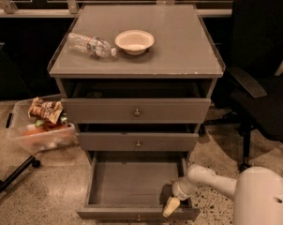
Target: Open bottom drawer
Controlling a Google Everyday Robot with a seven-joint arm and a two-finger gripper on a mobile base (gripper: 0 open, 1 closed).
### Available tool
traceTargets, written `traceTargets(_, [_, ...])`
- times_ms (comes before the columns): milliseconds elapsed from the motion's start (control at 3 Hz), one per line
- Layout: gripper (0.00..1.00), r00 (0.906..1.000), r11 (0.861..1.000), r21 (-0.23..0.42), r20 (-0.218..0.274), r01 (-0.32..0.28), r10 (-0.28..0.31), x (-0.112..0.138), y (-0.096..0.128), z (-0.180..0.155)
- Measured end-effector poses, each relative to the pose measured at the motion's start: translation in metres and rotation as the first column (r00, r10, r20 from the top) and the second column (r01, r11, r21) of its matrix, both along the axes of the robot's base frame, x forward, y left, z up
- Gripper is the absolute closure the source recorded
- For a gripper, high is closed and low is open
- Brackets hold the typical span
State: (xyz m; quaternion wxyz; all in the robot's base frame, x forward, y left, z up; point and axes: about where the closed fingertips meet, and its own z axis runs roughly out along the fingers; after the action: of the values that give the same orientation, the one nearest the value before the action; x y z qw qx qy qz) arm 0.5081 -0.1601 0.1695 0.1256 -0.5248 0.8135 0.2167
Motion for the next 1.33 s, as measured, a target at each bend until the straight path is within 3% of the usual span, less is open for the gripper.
traceTargets(333, [0.00,0.9995,0.999,-0.029,0.008,0.029,-0.029,-0.001,-0.003,-0.001])
traceTargets(667, [0.00,0.9914,0.992,-0.033,0.045,0.124,-0.123,-0.006,-0.013,0.001])
traceTargets(1000, [0.00,0.9812,0.986,-0.017,0.101,0.167,-0.165,0.002,-0.012,0.029])
traceTargets(1333, [0.19,0.9753,0.982,0.044,0.116,0.184,-0.188,0.010,-0.006,0.041])
